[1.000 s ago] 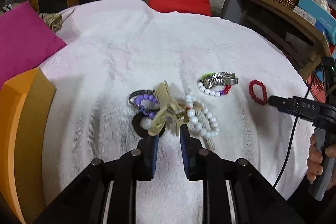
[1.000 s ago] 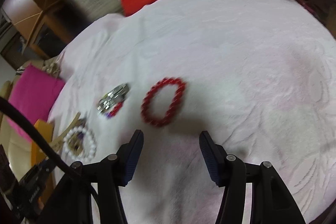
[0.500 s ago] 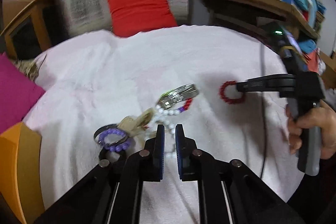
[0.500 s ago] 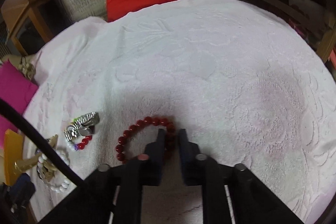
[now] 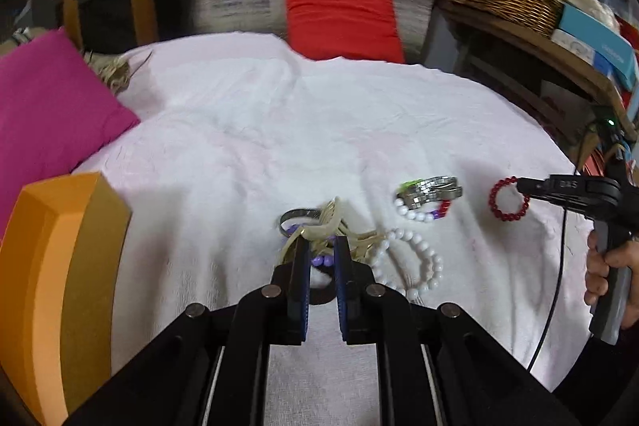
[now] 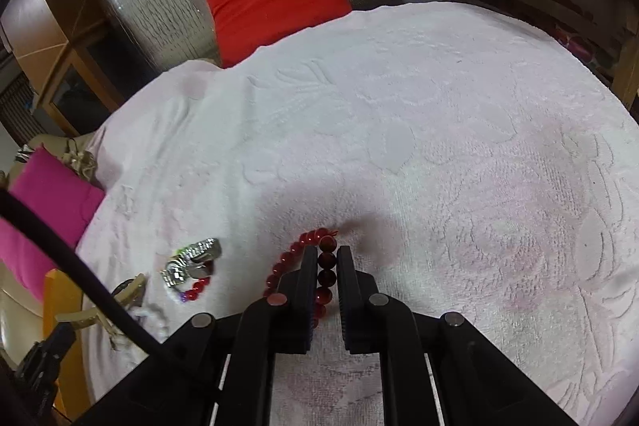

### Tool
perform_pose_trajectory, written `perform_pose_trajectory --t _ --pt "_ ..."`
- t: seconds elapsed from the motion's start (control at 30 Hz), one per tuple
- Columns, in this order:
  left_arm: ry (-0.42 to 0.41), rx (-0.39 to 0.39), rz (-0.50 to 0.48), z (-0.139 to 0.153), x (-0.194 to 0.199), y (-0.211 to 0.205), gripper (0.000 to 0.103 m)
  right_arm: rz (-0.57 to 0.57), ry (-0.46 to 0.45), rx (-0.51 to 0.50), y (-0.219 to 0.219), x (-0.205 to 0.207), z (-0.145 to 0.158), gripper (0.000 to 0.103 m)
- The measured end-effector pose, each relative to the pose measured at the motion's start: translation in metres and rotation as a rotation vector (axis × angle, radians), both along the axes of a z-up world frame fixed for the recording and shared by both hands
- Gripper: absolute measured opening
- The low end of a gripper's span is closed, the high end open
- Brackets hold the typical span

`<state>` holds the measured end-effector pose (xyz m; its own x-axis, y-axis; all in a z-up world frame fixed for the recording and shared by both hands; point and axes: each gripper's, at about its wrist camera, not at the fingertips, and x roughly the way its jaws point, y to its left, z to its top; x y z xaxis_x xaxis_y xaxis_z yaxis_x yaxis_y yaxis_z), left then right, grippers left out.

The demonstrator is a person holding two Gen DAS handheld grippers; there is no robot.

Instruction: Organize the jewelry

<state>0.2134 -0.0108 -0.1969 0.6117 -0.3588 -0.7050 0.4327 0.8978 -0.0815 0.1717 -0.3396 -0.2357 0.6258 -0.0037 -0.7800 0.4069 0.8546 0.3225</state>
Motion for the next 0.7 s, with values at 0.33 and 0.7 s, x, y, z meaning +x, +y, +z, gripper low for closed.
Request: perform_pose_trajectory --t 0.33,0.7 --pt "-0.001 0.053 -0.019 -0.009 -0.001 -0.011 0.060 0.008 0.010 0.062 -0.001 -0.003 -0.005 0.011" --pt "-0.007 0.094 -0.072 -0.014 -0.006 -0.023 0.026 0.019 0.012 0.104 0.003 -0.005 -0.009 0.011"
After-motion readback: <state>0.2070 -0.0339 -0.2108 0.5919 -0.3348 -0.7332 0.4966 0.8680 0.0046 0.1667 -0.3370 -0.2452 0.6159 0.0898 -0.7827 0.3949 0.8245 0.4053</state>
